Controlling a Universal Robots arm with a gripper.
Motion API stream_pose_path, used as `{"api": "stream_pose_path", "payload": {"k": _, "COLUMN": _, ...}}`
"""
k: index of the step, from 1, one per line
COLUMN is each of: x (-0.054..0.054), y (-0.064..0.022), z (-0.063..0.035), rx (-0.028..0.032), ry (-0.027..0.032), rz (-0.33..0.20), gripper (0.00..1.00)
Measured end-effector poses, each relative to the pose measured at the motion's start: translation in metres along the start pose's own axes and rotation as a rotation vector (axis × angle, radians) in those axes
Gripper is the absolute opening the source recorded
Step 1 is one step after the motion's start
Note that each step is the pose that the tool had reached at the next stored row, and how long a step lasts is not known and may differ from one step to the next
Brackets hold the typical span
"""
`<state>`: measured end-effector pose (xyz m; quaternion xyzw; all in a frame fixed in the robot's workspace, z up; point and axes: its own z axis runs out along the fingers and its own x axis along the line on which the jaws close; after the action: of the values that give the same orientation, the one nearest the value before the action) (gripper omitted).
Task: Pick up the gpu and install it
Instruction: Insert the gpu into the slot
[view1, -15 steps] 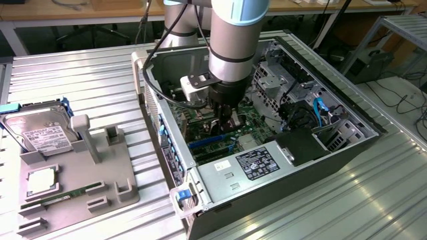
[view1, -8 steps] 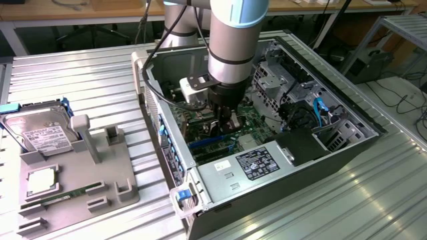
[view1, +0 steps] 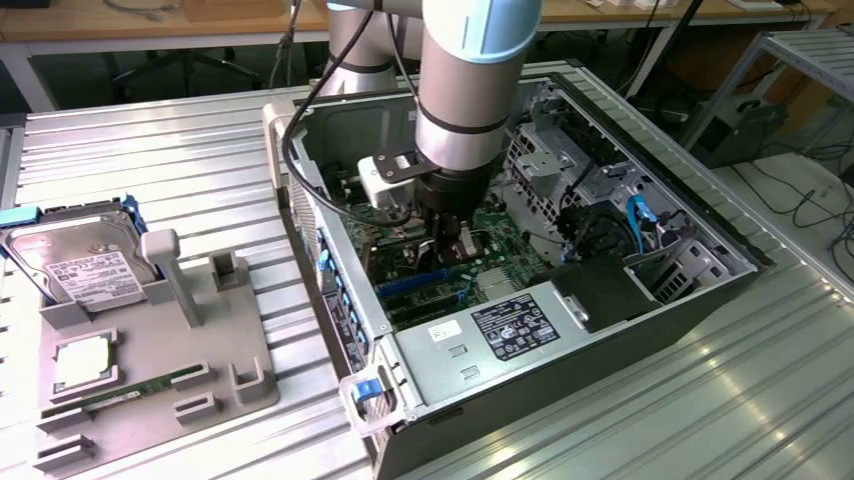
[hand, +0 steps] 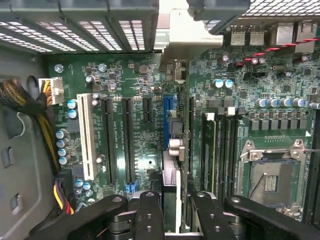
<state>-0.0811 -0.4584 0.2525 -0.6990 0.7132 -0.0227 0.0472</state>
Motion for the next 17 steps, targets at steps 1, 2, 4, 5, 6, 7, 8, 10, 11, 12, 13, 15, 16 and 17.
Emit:
{"api": "stream_pose_path", "payload": {"k": 1, "x": 0.003, "y": -0.0001, "z": 0.0000, "rx": 0.0000, "ry": -0.0002, "rz": 0.000, "gripper": 0.27}}
{"api": "stream_pose_path", "payload": {"k": 2, "x": 0.005, "y": 0.0001, "z": -0.0002, "rx": 0.0000, "ry": 0.0000, "rz": 0.000, "gripper": 0.27}}
{"api": "stream_pose_path", "payload": {"k": 4, "x": 0.006, "y": 0.0018, "z": -0.0003, "rx": 0.0000, "ry": -0.0001, "rz": 0.000, "gripper": 0.27}}
{"api": "stream_pose_path", "payload": {"k": 5, "x": 0.006, "y": 0.0032, "z": -0.0005, "rx": 0.0000, "ry": -0.0001, "rz": 0.000, "gripper": 0.27}}
{"api": "stream_pose_path", "payload": {"k": 6, "x": 0.006, "y": 0.0045, "z": -0.0005, "rx": 0.0000, "ry": 0.0000, "rz": 0.000, "gripper": 0.27}}
{"api": "stream_pose_path", "payload": {"k": 7, "x": 0.006, "y": 0.0052, "z": -0.0005, "rx": 0.0001, "ry": -0.0002, "rz": 0.000, "gripper": 0.27}}
{"api": "stream_pose_path", "payload": {"k": 8, "x": 0.006, "y": 0.0058, "z": -0.0005, "rx": 0.0000, "ry": 0.0000, "rz": 0.000, "gripper": 0.27}}
{"api": "stream_pose_path", "payload": {"k": 10, "x": 0.006, "y": 0.0074, "z": -0.0004, "rx": 0.0001, "ry": 0.0000, "rz": 0.000, "gripper": 0.27}}
{"api": "stream_pose_path", "payload": {"k": 11, "x": 0.006, "y": 0.0081, "z": -0.0004, "rx": 0.0000, "ry": 0.0001, "rz": 0.000, "gripper": 0.27}}
{"api": "stream_pose_path", "payload": {"k": 12, "x": 0.005, "y": 0.0087, "z": -0.0003, "rx": 0.0000, "ry": 0.0002, "rz": 0.000, "gripper": 0.27}}
{"api": "stream_pose_path", "payload": {"k": 13, "x": 0.005, "y": 0.0094, "z": -0.0003, "rx": 0.0000, "ry": 0.0003, "rz": 0.000, "gripper": 0.27}}
{"api": "stream_pose_path", "payload": {"k": 15, "x": 0.005, "y": 0.0114, "z": -0.0002, "rx": 0.0000, "ry": 0.0001, "rz": 0.000, "gripper": 0.27}}
{"api": "stream_pose_path", "payload": {"k": 16, "x": 0.005, "y": 0.0119, "z": -0.0003, "rx": 0.0000, "ry": 0.0002, "rz": 0.000, "gripper": 0.27}}
{"api": "stream_pose_path", "payload": {"k": 17, "x": 0.005, "y": 0.0124, "z": -0.0003, "rx": 0.0000, "ry": 0.0015, "rz": 0.000, "gripper": 0.27}}
